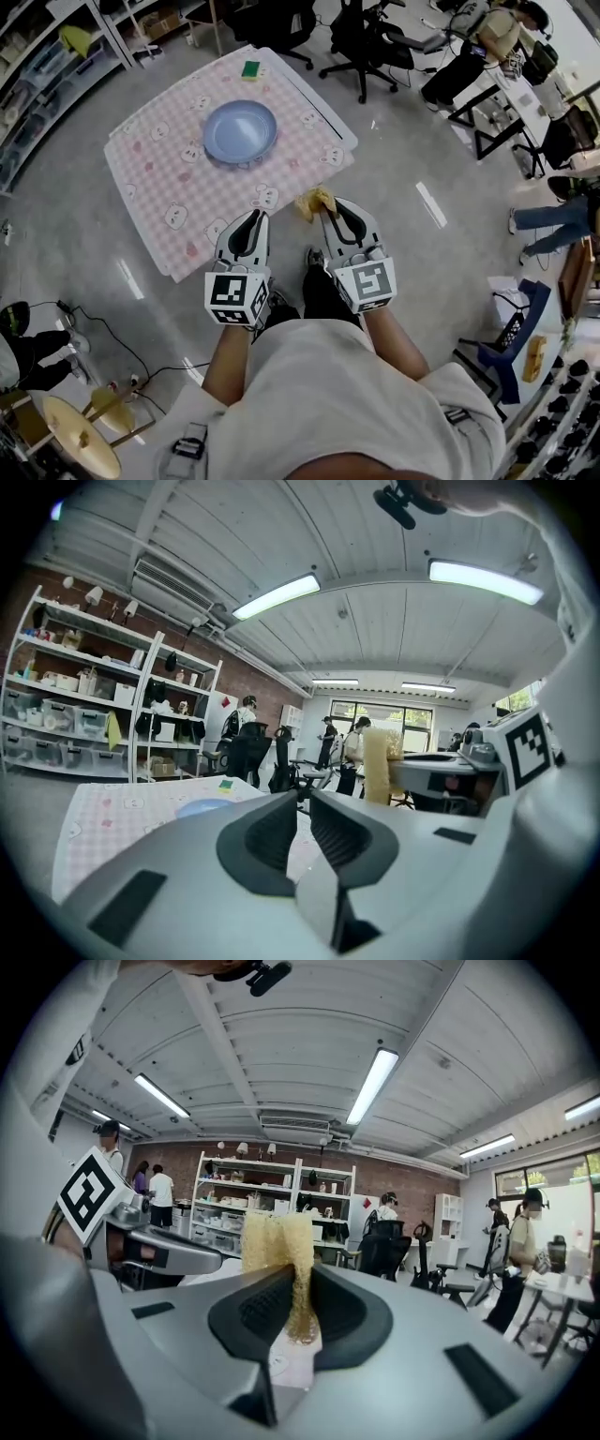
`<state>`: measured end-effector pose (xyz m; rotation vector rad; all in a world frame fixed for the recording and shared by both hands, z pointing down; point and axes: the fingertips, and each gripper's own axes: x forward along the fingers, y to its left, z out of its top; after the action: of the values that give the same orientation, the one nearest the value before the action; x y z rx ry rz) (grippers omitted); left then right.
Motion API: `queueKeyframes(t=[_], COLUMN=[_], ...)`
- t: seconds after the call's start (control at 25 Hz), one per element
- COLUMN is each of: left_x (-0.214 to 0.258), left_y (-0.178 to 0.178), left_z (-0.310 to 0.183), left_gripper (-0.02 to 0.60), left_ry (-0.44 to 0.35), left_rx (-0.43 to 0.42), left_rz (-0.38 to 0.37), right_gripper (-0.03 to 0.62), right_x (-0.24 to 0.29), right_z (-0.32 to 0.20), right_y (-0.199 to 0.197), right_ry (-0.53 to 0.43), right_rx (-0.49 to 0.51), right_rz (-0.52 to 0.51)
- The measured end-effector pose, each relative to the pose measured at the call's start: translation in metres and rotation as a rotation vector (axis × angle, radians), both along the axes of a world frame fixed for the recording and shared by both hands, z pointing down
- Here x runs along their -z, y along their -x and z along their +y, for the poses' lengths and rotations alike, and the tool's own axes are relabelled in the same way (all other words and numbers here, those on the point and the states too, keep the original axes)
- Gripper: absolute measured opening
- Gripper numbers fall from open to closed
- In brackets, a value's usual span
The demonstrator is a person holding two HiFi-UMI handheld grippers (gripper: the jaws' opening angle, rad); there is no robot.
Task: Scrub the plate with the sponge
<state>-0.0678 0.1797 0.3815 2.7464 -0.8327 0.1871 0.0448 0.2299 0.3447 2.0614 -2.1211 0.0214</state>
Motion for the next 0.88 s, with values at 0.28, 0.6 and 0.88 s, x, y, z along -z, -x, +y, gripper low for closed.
queueKeyframes(t=[0.28,0.6,0.88], left_x=[-0.010,-0.006,-0.003], left_y=[-0.021,-0.061,-0.093], left_z=[-0.069,-0.173,-0.232], left_gripper=[0.055,0.055,0.054], left_ry=[-0.008,-0.004,0.019], left_rx=[0.065,0.222,0.370], left_rz=[-0.046,-0.095,-0.138], right_gripper=[0.054,0.054,0.054], right_x=[-0.010,-0.003,-0.018], right_z=[-0.081,-0.197,-0.275], right_y=[-0.036,-0.095,-0.148], right_ry=[-0.020,-0.032,0.035], right_rx=[0.068,0.222,0.321], right_rz=[-0.039,-0.064,-0.091])
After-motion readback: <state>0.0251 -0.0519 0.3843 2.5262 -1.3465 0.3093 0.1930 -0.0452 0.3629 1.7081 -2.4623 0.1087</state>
